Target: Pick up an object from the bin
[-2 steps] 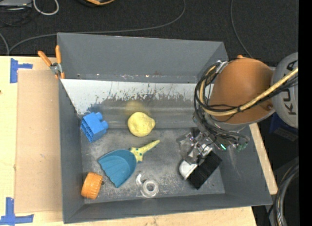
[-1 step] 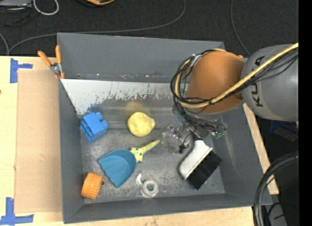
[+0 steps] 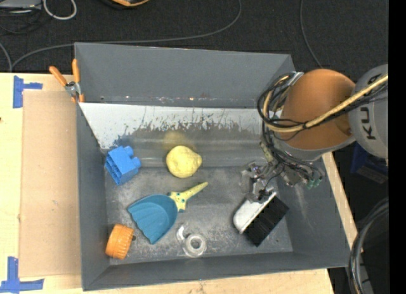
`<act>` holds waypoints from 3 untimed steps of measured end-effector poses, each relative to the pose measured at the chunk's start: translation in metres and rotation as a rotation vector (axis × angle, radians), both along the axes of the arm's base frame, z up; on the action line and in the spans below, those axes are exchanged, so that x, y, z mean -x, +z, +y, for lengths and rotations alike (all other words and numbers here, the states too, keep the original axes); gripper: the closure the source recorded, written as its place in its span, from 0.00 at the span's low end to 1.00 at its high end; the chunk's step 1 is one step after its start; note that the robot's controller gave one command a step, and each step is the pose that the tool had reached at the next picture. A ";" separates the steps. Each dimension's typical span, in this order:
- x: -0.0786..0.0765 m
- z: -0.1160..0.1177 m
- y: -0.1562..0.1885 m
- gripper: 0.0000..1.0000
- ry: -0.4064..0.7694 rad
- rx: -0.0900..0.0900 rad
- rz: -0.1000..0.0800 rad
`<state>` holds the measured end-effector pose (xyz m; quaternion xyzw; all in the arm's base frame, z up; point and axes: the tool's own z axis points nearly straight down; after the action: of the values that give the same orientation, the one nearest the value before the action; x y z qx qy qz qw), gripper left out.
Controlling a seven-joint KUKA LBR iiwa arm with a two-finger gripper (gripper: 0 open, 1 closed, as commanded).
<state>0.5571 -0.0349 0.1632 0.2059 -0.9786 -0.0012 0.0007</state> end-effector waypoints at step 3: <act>0.009 -0.044 -0.010 0.00 -0.134 -0.001 0.001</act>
Offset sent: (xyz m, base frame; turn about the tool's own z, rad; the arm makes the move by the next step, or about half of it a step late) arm 0.0000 0.0000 0.0000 0.0000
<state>0.5477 -0.0794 0.1537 0.1400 -0.9901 -0.0017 0.0011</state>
